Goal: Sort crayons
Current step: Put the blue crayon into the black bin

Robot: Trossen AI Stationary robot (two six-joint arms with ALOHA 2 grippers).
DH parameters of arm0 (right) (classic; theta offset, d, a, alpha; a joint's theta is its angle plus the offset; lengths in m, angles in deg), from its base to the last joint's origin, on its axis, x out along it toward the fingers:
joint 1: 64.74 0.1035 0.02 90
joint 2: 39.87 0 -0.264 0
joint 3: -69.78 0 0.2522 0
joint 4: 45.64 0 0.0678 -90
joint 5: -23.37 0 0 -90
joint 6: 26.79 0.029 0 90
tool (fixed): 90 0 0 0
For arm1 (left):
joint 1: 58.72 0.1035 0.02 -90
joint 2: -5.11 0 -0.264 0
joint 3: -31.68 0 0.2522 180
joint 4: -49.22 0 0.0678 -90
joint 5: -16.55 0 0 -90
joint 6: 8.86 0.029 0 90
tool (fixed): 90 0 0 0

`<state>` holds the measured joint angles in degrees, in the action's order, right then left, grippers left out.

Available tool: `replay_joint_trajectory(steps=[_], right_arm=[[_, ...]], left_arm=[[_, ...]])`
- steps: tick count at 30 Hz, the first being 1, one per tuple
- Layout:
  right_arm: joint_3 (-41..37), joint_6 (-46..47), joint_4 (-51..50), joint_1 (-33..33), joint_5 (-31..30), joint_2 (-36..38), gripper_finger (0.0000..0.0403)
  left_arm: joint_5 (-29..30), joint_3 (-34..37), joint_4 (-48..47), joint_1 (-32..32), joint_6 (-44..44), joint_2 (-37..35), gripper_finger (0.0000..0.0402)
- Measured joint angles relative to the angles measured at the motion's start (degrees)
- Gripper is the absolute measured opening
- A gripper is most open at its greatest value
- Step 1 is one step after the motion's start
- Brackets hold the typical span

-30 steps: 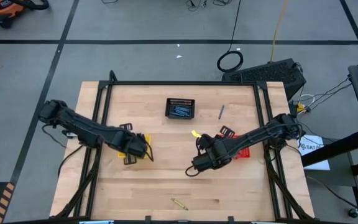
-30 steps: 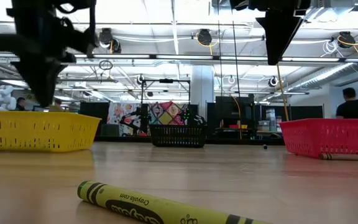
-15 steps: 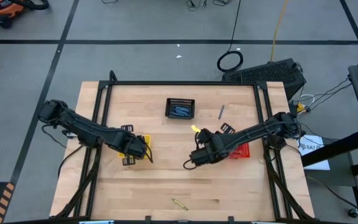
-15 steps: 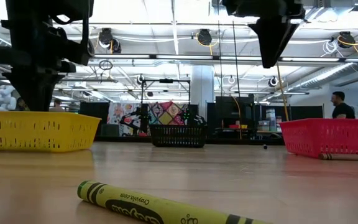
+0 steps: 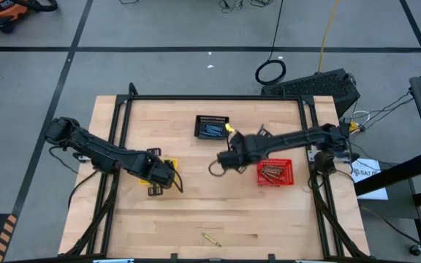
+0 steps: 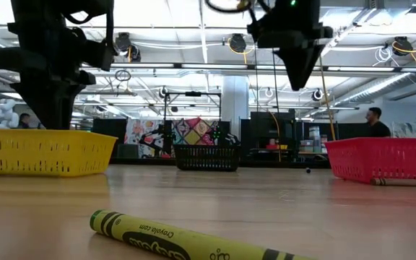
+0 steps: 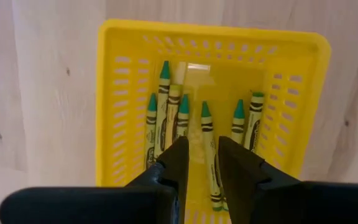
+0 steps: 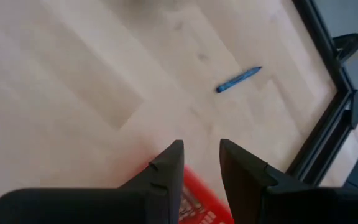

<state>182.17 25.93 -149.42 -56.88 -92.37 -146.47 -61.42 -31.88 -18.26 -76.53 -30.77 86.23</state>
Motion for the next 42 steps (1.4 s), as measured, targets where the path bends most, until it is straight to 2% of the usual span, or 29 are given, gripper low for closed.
replay_joint_trajectory(steps=[8, 14, 20, 23, 28, 36, 42], right_arm=[[0.00, -6.74, 1.76, -11.88, 0.90, 0.00, 0.0091], [0.00, -11.08, 7.67, -21.24, 6.83, 0.00, 0.0091], [0.00, -11.38, 12.57, -28.55, 12.09, 0.00, 0.0091], [0.00, -8.71, 13.55, -31.18, 12.42, 0.00, 0.0091], [-0.02, 0.81, 13.77, -34.71, 12.43, 0.00, 0.0091], [-0.14, 16.81, 9.92, -36.75, 12.41, -0.48, 0.0091], [-6.41, 21.10, 13.55, -36.68, 16.12, -0.81, 0.0091]], left_arm=[[-0.51, 0.00, 0.78, -1.83, 0.30, 0.00, 0.0080], [-1.01, 0.00, 0.75, -4.09, 0.17, 0.00, 0.0080], [-1.14, 0.00, 0.75, -5.71, -0.07, 0.00, 0.0080], [-1.13, 0.00, 0.74, -6.34, -0.11, 0.00, 0.0080], [-1.13, 0.00, 0.75, -7.10, -0.10, 0.00, 0.0080], [-0.85, 0.00, 0.80, -8.22, -0.09, 0.00, 0.0080], [-0.43, 0.00, 1.13, -8.97, -0.08, 0.02, 0.0080]])
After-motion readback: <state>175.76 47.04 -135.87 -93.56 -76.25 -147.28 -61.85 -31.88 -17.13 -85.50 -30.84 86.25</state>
